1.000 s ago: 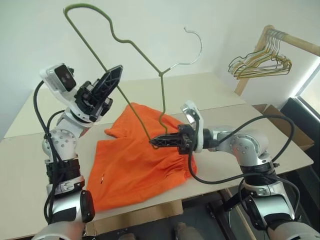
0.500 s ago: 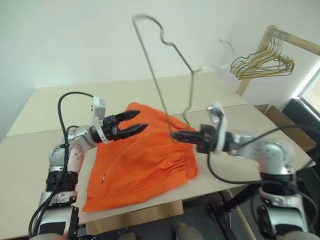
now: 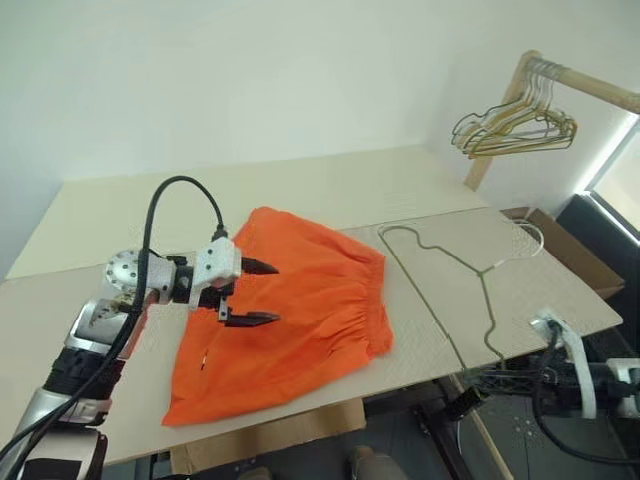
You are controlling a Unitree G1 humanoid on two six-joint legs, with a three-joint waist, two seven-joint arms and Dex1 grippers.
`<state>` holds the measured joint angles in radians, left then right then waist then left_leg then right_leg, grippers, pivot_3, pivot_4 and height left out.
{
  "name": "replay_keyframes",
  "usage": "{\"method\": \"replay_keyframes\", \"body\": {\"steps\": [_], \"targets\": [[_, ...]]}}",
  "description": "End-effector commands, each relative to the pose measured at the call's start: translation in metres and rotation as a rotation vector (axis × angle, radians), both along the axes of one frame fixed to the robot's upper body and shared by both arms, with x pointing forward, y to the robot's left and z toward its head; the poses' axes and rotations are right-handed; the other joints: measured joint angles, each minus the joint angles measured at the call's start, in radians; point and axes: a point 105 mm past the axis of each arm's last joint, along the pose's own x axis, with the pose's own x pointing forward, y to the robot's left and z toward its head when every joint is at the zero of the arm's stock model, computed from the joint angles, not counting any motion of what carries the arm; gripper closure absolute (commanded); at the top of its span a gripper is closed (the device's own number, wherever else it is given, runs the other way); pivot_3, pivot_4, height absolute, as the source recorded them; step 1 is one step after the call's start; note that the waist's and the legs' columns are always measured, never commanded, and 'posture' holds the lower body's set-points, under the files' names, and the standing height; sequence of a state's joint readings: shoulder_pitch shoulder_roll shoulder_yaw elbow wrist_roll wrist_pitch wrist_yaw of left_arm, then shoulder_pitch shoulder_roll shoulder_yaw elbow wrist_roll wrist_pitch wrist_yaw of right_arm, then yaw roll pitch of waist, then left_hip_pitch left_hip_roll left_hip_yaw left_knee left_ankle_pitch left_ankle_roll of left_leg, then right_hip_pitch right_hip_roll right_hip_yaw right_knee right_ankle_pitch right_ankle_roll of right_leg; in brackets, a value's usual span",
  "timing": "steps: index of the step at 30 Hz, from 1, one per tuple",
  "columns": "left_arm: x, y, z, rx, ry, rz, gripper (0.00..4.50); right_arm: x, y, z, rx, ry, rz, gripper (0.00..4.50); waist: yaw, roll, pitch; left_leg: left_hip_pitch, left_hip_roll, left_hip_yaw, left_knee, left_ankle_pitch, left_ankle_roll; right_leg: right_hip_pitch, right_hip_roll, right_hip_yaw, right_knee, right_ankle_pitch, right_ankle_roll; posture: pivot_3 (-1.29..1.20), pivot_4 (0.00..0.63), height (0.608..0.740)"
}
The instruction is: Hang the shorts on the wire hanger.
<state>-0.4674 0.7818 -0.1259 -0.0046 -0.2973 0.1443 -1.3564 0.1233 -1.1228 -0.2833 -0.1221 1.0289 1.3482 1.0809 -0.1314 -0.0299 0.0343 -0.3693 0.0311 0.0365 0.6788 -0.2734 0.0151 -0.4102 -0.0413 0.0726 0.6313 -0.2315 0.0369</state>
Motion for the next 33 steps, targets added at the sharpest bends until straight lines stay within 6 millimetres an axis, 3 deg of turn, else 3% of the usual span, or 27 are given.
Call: {"method": "replay_keyframes", "body": {"steps": [1, 15, 26, 31, 33], "targets": [[-0.009, -0.003, 0.014, 0.028, -0.062, -0.089, 0.02, -0.011, -0.008, -0.006, -0.003, 0.092, 0.009, 4.50, 0.000, 0.000, 0.000, 0.002, 0.001, 0.000, 0.000, 0.000, 0.000, 0.003, 0.000, -0.001, -0.001, -0.001, 0.000, -0.16, 0.000, 0.740], [-0.012, 0.006, -0.013, 0.131, -0.054, -0.072, 0.02, 0.007, -0.010, -0.034, -0.039, 0.161, -0.002, 4.50, -0.018, 0.002, 0.000, 0.002, 0.001, -0.001, 0.000, 0.000, 0.000, 0.004, 0.000, -0.001, -0.002, -0.001, 0.001, -0.12, 0.000, 0.740], [-0.023, 0.012, -0.018, 0.128, -0.014, -0.047, 0.02, 0.018, 0.013, -0.023, 0.036, 0.101, 0.101, 4.50, 0.007, 0.003, 0.001, 0.003, 0.001, -0.002, 0.000, 0.000, 0.000, 0.004, 0.000, -0.002, -0.001, -0.001, 0.001, -0.09, 0.000, 0.740], [-0.023, 0.010, -0.017, 0.115, -0.012, -0.039, 0.02, 0.018, 0.018, -0.029, 0.033, 0.121, 0.138, 4.50, 0.023, 0.003, 0.001, 0.005, 0.001, -0.002, 0.000, 0.000, 0.000, 0.004, 0.000, -0.002, -0.001, -0.001, 0.001, -0.08, 0.000, 0.740], [-0.022, 0.011, -0.022, 0.144, -0.013, -0.034, 0.02, 0.027, 0.015, -0.039, 0.015, 0.160, 0.080, 4.50, 0.027, 0.003, 0.001, 0.006, 0.001, -0.001, 0.000, 0.000, 0.000, 0.004, 0.000, -0.002, -0.001, -0.001, 0.001, -0.08, 0.000, 0.740]]}}
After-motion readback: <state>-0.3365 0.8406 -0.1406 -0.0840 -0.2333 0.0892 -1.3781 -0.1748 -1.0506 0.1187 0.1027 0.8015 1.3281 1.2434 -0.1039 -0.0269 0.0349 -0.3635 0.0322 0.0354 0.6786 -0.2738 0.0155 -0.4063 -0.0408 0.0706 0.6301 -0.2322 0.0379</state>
